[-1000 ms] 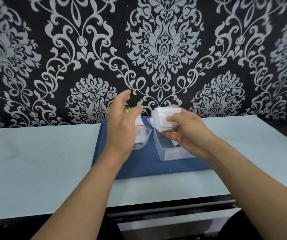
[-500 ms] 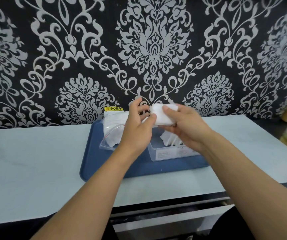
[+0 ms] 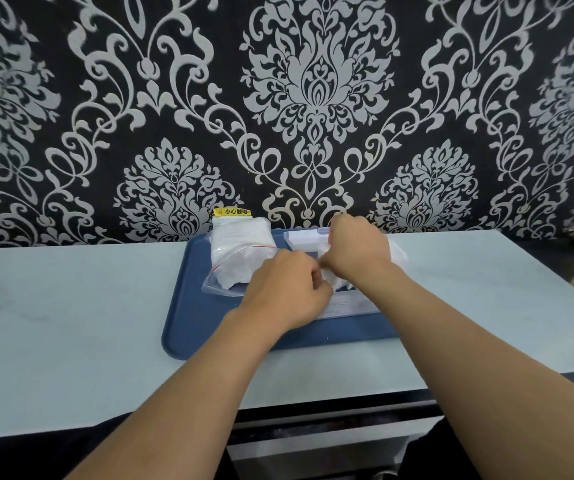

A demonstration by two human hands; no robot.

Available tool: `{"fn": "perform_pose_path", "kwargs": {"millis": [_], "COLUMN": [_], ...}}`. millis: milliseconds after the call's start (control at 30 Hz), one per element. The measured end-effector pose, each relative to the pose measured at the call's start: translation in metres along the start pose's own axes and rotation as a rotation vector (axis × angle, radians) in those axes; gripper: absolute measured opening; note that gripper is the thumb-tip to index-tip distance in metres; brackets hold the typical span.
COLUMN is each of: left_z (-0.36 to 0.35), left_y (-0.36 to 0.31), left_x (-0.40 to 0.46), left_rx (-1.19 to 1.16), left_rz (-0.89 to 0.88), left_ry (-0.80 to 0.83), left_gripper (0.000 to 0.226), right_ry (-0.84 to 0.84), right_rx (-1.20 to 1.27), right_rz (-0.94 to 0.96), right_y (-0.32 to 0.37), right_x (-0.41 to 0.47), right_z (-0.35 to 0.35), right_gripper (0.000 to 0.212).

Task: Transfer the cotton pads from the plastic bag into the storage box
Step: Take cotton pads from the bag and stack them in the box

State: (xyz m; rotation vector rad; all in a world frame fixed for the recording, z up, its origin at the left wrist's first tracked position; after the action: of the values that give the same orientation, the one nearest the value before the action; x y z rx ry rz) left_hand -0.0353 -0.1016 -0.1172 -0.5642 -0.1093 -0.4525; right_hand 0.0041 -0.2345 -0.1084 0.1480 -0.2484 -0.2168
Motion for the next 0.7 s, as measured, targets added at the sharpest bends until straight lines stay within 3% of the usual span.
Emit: {"fn": "perform_pose_path", "kwargs": {"millis": [100, 233, 333, 400, 533, 567, 700], "left_z": [-0.008, -0.018, -0.024, -0.027, -0.031, -0.033, -0.034], "left_y": [-0.003, -0.003, -0.004, -0.003, 0.000, 0.001, 0.001], "left_x": [0.002, 0.005, 0.007, 0.008, 0.012, 0.014, 0.015], "left_rx": [0.125, 0.169, 0.144, 0.108, 0.105, 0.103, 0.084], "left_rz": [-0.042, -0.022, -0.035, -0.032, -0.027, -0.027, -0.028], "left_ry": [0.078, 0.187, 0.221, 0.229, 0.226, 0.230, 0.232], "left_gripper": [0.029, 0.034, 0.037, 0.038, 0.039, 0.039, 0.036], "right_ry": [-0.071, 0.006, -0.118, -0.158, 0.430, 0.511, 0.529], "right_rx": [-0.025, 0.142, 0.445, 0.520, 0.495, 0.427, 0.265], "right_rz": [0.035, 0.032, 0.012, 0.013, 0.049, 0.077, 0.130], "right_y": [-0.008, -0.013, -0.019, -0.024, -0.023, -0.025, -0.030], "right_x": [0.004, 0.000, -0.005, -0.009, -0.027, -0.029, -0.028], "right_z": [-0.009, -0.003, 0.023, 0.040, 0.024, 0.015, 0.000], "right_gripper": [0.036, 0.049, 0.031, 0.023, 0.026, 0.025, 0.023]}}
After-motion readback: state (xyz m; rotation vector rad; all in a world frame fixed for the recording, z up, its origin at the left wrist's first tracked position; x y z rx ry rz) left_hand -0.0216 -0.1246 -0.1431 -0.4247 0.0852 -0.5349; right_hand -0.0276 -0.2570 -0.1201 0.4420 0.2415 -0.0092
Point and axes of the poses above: each hand's wrist, its own x-axis towards the middle knuckle, its own z-axis out of the back of the hand, y = z × x, the point moved 4 cm from there along x, towards the middle knuckle, and after that the axes turned 3 degrees about -x, right-handed, at the moved point
